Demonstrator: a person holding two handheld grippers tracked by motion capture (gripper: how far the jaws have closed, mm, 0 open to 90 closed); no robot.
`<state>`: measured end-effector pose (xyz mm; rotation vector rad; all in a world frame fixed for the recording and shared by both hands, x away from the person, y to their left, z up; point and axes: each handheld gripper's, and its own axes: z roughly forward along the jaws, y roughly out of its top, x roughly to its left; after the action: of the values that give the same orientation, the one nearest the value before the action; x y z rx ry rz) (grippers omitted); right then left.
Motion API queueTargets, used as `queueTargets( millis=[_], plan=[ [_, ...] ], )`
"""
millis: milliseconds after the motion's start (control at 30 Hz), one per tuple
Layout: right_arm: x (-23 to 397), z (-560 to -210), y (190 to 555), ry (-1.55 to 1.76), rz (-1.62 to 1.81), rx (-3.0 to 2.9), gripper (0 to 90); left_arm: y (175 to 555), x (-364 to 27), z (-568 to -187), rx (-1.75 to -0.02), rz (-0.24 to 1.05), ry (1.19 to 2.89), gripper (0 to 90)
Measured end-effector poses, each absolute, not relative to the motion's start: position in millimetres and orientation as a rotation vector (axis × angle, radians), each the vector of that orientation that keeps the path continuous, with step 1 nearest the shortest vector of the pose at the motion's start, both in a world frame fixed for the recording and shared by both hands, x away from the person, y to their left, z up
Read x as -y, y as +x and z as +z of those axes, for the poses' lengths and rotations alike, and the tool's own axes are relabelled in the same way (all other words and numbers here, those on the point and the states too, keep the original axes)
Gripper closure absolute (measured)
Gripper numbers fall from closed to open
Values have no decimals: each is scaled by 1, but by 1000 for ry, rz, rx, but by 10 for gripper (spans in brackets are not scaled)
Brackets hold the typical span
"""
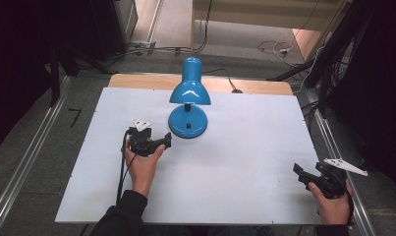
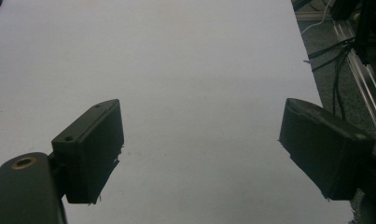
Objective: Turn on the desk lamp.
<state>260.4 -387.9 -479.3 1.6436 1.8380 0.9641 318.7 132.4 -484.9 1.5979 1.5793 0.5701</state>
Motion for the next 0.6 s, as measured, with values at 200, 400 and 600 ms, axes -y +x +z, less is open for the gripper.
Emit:
queueTargets(
  millis=[200, 400, 600],
  plan=[
    [387, -479, 260, 1644, 967, -1836, 125, 326, -125, -485, -1567, 557, 1582, 161],
    [387, -480, 262, 1647, 962, -1840, 125, 334, -120, -485, -1557, 550, 1565, 197],
    [387, -481, 262, 1645, 966, -1846, 124, 342, -112, -484, -1530, 562, 1580, 261]
  ],
)
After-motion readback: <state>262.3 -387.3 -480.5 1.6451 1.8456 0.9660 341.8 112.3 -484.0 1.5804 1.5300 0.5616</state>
